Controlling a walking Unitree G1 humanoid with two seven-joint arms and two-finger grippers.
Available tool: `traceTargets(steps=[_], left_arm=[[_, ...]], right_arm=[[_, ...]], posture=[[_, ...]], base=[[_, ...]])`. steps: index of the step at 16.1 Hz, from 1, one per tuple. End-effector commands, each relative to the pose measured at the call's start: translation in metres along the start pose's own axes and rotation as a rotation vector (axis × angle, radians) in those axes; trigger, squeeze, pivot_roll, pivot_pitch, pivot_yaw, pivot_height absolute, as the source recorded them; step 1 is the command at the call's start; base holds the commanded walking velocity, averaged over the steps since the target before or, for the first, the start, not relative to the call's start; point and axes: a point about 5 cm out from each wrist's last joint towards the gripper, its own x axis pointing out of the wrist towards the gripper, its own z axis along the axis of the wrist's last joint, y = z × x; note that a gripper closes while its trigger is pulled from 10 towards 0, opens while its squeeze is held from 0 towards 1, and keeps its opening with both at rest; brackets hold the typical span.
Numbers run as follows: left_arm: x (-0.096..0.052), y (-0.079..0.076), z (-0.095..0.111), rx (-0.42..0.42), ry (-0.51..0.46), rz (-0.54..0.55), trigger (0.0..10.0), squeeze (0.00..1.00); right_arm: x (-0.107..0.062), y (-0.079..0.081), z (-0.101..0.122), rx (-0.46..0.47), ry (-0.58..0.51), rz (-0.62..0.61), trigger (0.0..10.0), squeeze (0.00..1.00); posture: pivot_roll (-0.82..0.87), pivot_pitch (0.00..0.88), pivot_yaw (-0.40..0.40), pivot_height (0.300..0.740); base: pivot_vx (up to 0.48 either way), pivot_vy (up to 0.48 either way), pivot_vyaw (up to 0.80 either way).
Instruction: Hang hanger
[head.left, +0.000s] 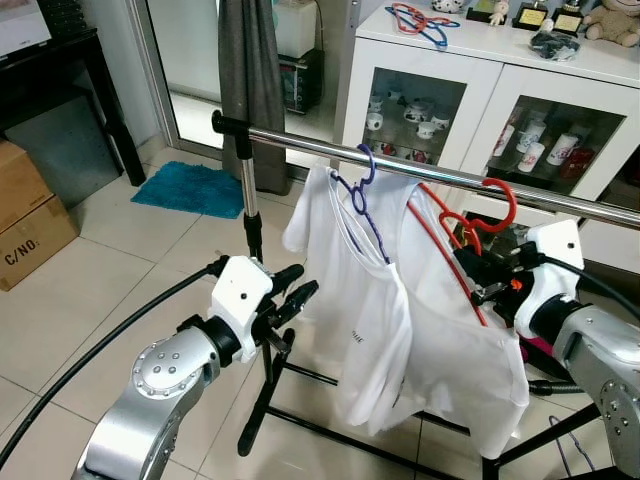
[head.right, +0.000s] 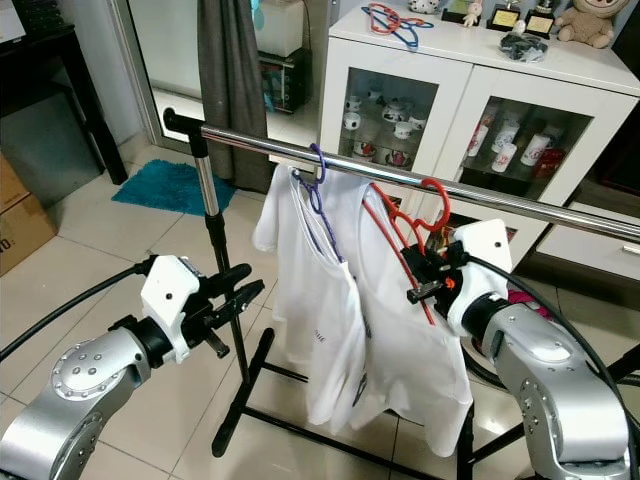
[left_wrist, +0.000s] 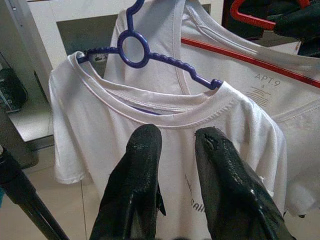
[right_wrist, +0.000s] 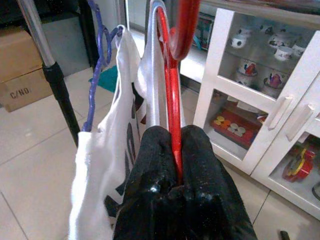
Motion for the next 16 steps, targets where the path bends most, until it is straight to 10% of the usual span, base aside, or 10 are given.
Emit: traceTargets(steps=[1, 16], left_arm=[[0.001, -0.002, -0.002, -0.004, 0.015, 0.002, 10.0, 0.00], [-0.001, -0.002, -0.002, -0.017, 0.023, 0.006, 10.0, 0.00]], right_arm=[[-0.001, 0.006, 0.004, -0.029, -0.041, -0.018, 0.0, 0.00], [0.004, 0.010, -0.012, 0.012, -0.002, -0.108, 0.0, 0.00]], posture=[[0.00, 0.000, -0.051, 0.740], [0.00, 0.000, -0.058, 0.740]], base=[[-0.259, 0.000, 0.00], [-0.251, 0.000, 0.00]])
